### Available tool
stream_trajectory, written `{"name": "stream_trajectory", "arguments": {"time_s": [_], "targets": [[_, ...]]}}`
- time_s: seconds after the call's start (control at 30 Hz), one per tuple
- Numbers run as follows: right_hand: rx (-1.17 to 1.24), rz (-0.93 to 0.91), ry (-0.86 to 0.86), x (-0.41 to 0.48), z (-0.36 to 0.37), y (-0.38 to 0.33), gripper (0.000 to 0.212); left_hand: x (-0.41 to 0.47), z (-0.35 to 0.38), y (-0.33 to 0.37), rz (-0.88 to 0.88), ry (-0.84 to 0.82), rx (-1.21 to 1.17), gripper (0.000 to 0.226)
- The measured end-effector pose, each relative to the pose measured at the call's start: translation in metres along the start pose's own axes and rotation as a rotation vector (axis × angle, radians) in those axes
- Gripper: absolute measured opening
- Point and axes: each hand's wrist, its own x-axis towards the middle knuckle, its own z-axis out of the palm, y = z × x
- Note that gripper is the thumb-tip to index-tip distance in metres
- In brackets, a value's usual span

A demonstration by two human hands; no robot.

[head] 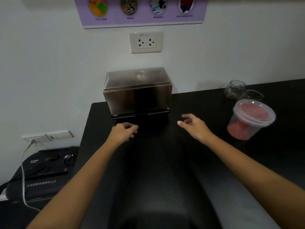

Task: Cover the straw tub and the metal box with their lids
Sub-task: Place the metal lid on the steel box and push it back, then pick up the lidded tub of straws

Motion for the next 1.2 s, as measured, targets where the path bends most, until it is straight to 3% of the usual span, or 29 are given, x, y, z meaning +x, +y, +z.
{"name": "stream_trajectory", "arguments": {"time_s": [0.27, 0.5, 0.87, 1.2], "targets": [[0.072, 0.155, 0.161, -0.084, -0.07, 0.08, 0.04, -0.032, 0.099, 0.054, 0.181, -0.22, 0.047, 0.006], [0.127, 0.242, 0.299, -0.096, -0.144, 0.13, 0.057, -0.043, 0.166, 0.112, 0.287, -0.277, 0.089, 0.037], [0.068, 0.154, 0.041, -0.034, -0.198, 0.16, 0.106, -0.039, 0.264, 0.166, 0.197, -0.281, 0.048, 0.078], [0.163, 0.008, 0.001, 0.01, -0.177, 0.148, 0.078, -0.021, 0.264, 0.16, 0.122, -0.239, -0.146, 0.06]]}}
